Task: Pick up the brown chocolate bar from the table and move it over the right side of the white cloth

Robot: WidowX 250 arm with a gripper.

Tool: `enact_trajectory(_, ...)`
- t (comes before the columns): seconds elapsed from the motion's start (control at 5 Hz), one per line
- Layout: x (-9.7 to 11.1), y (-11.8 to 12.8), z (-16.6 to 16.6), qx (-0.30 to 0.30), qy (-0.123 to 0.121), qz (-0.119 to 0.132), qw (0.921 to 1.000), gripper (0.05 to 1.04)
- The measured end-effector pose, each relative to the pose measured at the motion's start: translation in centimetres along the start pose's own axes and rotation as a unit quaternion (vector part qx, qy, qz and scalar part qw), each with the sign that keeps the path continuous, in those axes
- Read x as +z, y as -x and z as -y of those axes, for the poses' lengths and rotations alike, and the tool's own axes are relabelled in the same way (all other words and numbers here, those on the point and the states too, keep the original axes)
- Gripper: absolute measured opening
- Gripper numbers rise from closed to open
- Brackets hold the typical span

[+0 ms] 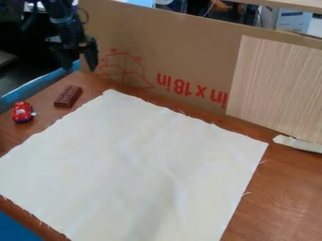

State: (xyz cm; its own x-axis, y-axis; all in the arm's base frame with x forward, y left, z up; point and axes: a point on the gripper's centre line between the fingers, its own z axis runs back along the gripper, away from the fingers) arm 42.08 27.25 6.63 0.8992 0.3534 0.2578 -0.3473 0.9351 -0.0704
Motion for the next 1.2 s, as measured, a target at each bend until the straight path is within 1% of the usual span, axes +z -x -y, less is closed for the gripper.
enact_trajectory(0.2,0.0,0.3,-1.4,-0.002,-0.004,-0.001,1.0000,0.999)
enact_trajectory(0.4,-1.2,0.8,-2.1,-0.015,-0.022,-0.002,0.9997,0.999)
enact_trajectory(0.6,-4.0,2.8,-2.9,-0.021,-0.047,-0.017,0.9985,0.999)
enact_trajectory(0.8,-4.3,3.3,-3.1,-0.033,-0.063,-0.011,0.9974,0.999)
enact_trajectory(1.0,-4.5,3.3,-2.9,-0.034,-0.069,-0.009,0.9970,0.955)
enact_trajectory(1.2,-4.7,3.2,-2.5,-0.021,-0.075,-0.011,0.9969,0.679)
